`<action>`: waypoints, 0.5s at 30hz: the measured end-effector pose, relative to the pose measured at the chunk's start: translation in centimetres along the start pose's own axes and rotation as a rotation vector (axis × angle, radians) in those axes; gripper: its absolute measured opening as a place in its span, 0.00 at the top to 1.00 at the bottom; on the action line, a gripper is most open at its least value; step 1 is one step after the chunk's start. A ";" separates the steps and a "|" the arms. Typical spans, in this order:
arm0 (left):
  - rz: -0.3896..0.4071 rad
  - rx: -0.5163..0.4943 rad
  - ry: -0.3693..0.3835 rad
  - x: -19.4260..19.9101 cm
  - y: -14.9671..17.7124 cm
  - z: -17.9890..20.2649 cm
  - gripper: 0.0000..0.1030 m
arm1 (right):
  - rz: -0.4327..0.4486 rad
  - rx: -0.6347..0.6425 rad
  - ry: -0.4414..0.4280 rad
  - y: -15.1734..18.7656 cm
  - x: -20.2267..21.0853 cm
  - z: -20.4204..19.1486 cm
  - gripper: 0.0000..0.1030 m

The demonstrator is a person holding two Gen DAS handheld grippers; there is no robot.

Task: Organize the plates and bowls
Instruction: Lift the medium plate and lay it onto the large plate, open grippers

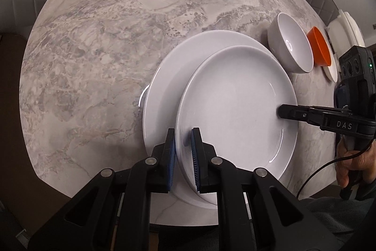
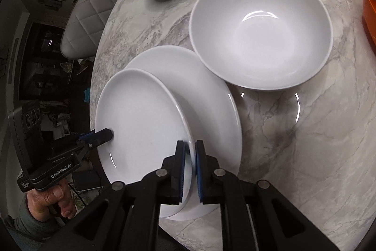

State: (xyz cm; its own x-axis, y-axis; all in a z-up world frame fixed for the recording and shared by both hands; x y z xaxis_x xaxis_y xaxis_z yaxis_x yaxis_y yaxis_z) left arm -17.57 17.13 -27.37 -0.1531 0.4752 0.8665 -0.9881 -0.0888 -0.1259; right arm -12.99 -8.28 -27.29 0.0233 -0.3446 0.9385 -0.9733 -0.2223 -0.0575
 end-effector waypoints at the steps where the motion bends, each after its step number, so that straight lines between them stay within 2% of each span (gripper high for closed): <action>1: -0.007 -0.007 -0.002 -0.2 0.0 -0.1 0.89 | -0.003 -0.009 0.004 0.0 -0.3 0.0 0.89; 6: -0.026 -0.038 -0.006 -0.7 -0.3 -0.6 0.88 | 0.004 -0.037 0.021 -0.2 -0.7 0.2 0.89; 15: -0.028 -0.071 0.014 -1.1 -1.0 -0.3 0.86 | 0.052 0.023 0.118 -0.2 -0.2 -0.2 0.86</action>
State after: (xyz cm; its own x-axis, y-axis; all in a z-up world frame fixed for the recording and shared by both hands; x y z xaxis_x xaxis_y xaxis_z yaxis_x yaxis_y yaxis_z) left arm -16.40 16.99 -28.37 -0.1255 0.4886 0.8634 -0.9905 -0.0132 -0.1365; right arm -12.86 -8.03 -27.40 -0.0549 -0.2471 0.9674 -0.9671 -0.2280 -0.1131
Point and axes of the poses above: each gripper's, at about its wrist camera, not at the fingertips, and x roughly against the way its jaws point, z to its right, y to its underside, the point moved 9 cm from there along -x, roughly the way its jaws point, and after that the axes turned 15 degrees about y, right-handed, at the moved point
